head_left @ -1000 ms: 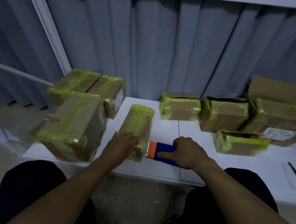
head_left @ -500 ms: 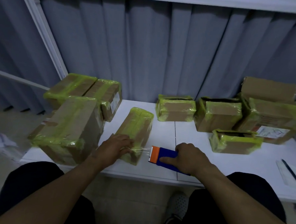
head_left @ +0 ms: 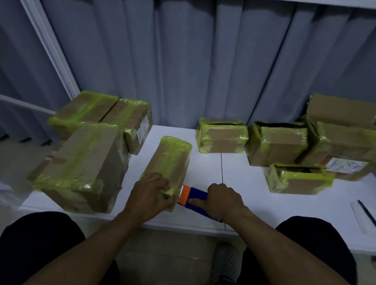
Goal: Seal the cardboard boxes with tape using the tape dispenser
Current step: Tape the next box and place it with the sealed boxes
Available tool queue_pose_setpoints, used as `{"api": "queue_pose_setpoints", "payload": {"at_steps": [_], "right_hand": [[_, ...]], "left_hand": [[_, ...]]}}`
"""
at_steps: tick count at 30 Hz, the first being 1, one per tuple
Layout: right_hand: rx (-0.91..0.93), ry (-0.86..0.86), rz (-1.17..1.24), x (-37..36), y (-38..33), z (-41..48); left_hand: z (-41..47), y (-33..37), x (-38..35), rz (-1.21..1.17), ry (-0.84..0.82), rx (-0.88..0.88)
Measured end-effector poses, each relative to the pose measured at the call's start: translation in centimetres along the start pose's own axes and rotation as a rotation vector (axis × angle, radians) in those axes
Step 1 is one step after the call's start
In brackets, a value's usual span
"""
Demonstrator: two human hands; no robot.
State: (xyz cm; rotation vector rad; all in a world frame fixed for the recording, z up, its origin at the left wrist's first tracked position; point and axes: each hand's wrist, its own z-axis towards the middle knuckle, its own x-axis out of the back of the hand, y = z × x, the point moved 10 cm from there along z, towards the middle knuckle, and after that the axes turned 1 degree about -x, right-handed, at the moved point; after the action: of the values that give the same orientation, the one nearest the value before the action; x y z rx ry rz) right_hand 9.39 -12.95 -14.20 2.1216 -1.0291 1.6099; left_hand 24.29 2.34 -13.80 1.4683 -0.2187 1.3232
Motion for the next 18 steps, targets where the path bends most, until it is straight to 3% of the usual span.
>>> {"api": "queue_pose_setpoints", "payload": {"at_steps": [8, 18], "right_hand": [[0.018, -0.011, -0.044, -0.5, -1.0, 1.0], [0.069, 0.203, -0.321, 0.7, -3.6, -0.8]], "left_hand": [[0.2, -1.2, -0.2, -0.063, 0.073, 0.022], [0.2, -1.4, -0.1, -0.062, 0.064, 0.082]]}}
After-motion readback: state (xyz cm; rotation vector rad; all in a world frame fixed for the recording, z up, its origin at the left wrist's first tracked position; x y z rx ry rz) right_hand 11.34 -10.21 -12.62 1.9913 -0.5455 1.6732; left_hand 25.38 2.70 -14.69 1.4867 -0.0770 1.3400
